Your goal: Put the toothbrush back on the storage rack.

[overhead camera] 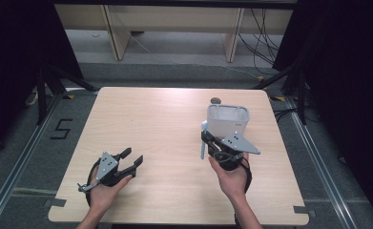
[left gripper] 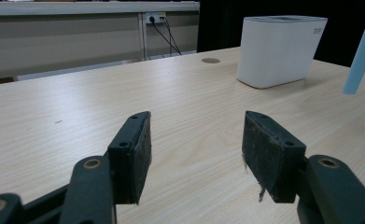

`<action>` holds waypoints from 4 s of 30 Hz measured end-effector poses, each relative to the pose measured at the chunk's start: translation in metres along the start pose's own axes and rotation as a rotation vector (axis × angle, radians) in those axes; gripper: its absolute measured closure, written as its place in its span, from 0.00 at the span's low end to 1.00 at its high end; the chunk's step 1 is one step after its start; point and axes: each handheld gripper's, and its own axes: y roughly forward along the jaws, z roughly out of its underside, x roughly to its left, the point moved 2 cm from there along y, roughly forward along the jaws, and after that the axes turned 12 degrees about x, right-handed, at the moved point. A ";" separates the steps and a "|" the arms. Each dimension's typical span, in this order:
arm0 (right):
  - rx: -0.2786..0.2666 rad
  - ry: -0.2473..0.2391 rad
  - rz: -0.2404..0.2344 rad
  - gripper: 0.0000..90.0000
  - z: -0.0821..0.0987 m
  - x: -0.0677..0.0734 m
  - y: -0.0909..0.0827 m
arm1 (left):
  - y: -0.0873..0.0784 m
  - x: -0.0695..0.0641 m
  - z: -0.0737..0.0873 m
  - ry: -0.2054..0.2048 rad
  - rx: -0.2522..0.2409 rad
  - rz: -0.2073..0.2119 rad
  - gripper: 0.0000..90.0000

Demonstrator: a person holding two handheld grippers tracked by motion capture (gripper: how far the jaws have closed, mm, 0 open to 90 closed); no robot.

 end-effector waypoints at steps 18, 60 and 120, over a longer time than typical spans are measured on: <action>-0.009 0.014 0.064 0.96 -0.003 -0.021 -0.008 | 0.003 0.001 0.008 -0.004 0.004 -0.003 0.45; -0.040 0.008 0.179 0.95 -0.024 -0.067 -0.024 | 0.002 0.000 0.009 -0.010 -0.009 -0.017 0.44; -0.082 0.048 0.298 0.95 -0.065 -0.118 -0.031 | 0.003 -0.001 0.009 -0.019 -0.012 -0.012 0.44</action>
